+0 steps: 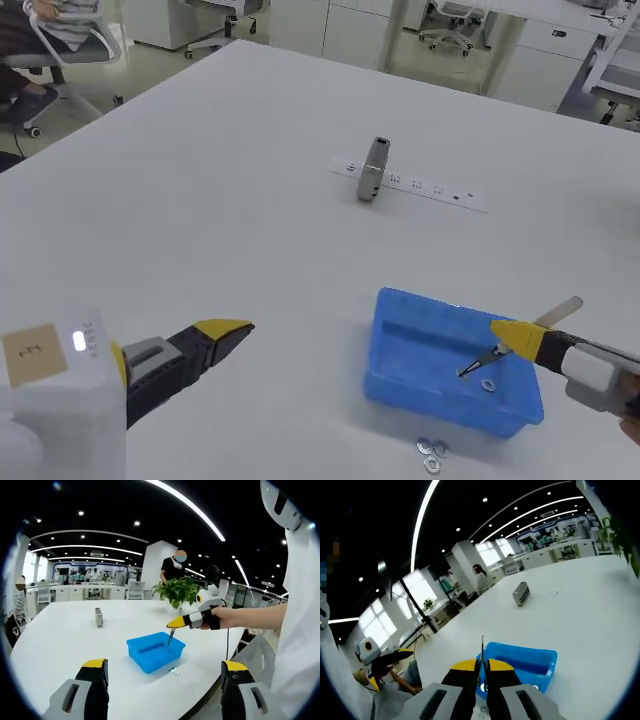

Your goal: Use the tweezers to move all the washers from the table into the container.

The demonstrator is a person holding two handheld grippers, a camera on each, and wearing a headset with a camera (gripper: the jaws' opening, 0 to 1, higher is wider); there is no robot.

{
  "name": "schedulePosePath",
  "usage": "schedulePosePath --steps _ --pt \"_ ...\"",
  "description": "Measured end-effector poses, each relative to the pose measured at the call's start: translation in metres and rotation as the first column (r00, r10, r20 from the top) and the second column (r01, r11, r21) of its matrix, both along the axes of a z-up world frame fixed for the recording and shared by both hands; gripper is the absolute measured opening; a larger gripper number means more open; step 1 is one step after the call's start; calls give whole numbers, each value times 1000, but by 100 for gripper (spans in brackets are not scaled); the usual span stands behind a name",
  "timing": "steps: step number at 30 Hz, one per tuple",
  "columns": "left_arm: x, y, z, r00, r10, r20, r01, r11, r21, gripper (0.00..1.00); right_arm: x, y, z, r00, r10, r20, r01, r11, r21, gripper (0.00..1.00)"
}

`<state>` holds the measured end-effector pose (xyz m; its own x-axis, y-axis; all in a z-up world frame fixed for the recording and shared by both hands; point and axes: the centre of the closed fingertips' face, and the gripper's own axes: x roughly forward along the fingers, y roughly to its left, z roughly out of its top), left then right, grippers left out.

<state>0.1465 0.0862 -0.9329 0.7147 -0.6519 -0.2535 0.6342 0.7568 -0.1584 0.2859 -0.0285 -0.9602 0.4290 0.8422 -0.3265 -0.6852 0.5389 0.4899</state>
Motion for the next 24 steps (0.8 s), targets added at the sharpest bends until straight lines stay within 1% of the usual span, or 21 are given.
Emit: schedulePosePath --steps 5,8,12,15,17,20,23,24 --pt "-1 0 -1 1000 -4 -2 4 1000 7 95 14 -6 -6 998 -50 -28 50 999 4 3" --pt "-1 -2 -2 1000 -9 -4 10 1000 9 95 22 -10 -14 994 -89 -68 90 996 -1 3" --pt "0 -2 -1 1000 -10 -3 10 1000 9 95 31 -13 -23 990 -113 -83 112 994 -22 3" --pt "0 0 -2 1000 -7 -3 7 1000 12 95 35 -13 -28 988 -122 -91 119 992 -36 3" --pt "1 2 -2 1000 -2 -3 2 1000 17 95 37 -12 -31 988 -122 -91 118 992 -50 3" --pt "0 4 -3 1000 1 -7 -1 1000 12 95 39 -12 -38 988 -124 -87 117 990 -80 3" --pt "-1 4 -4 1000 -4 -9 4 1000 21 94 42 -12 -43 989 -129 -69 121 986 -111 3" --pt "-1 4 -5 1000 -5 -9 5 1000 23 94 43 -13 -45 990 -128 -55 121 985 -126 3"
